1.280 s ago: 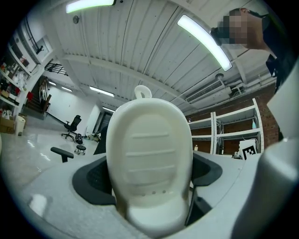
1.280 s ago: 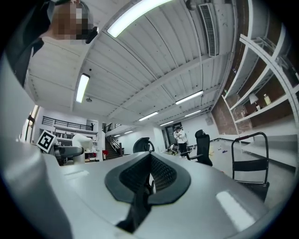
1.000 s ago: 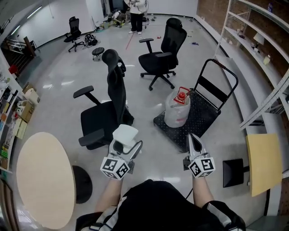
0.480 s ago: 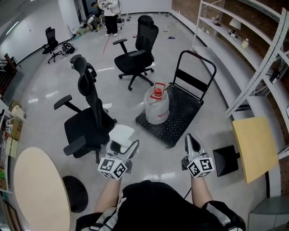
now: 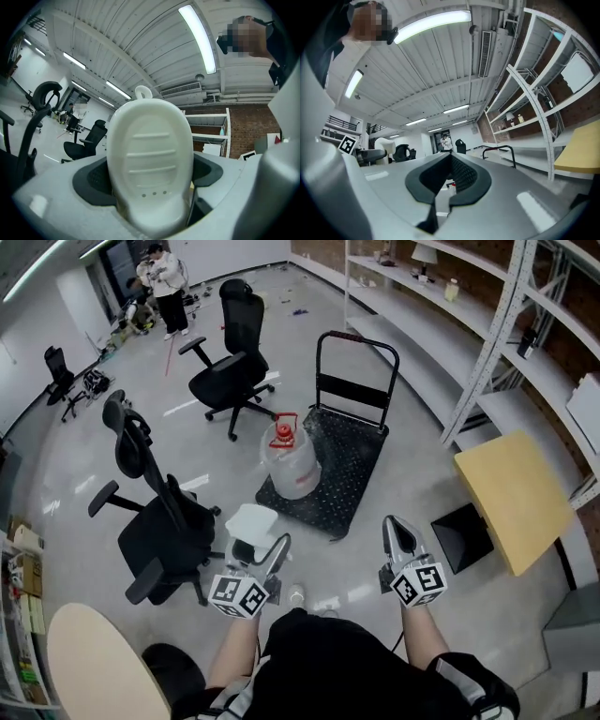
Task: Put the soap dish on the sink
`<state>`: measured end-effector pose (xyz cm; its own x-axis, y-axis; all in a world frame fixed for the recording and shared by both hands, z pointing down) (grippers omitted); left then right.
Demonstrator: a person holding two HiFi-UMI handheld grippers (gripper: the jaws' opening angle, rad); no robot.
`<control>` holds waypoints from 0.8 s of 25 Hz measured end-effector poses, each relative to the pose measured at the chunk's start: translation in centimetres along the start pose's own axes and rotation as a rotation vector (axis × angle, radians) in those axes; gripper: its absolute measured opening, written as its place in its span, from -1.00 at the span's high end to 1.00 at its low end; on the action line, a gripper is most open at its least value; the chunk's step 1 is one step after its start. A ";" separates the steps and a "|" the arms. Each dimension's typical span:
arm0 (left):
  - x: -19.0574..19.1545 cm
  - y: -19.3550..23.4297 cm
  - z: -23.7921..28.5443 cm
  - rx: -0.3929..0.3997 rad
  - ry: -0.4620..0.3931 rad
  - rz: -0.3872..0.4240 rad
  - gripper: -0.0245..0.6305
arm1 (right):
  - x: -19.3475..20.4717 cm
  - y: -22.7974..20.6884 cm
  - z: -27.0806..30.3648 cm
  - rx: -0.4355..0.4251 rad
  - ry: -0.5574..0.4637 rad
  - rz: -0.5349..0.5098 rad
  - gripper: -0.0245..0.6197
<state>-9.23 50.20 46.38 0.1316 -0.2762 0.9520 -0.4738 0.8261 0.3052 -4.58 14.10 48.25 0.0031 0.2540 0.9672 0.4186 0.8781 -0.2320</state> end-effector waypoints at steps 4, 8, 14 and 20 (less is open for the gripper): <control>0.8 -1.0 3.1 0.079 0.024 -0.009 -0.49 | -0.7 -1.3 -1.9 0.084 -0.014 -0.019 0.90; 0.9 -2.4 6.9 0.188 0.043 -0.008 -0.49 | -1.9 -2.6 -3.5 0.181 -0.052 -0.038 0.90; 0.7 -4.0 11.9 0.307 0.067 -0.001 -0.49 | -3.0 -4.3 -5.5 0.310 -0.080 -0.060 0.90; 1.2 -4.8 15.2 0.400 0.100 -0.015 -0.49 | -3.1 -4.7 -6.3 0.399 -0.096 -0.068 0.90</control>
<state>-19.99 38.45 45.72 0.2154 -0.2215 0.9511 -0.7696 0.5610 0.3049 -0.88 6.64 47.02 -0.1047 0.2104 0.9720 0.0303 0.9776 -0.2083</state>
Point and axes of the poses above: the fingertips, and each gripper's own axes: z forward along the fingers, y to its left, x out of its underside, the point moved 10 cm from there along -z, backward along the fingers, and after that the axes turned 6 degrees about -x, right-handed, at the moved point
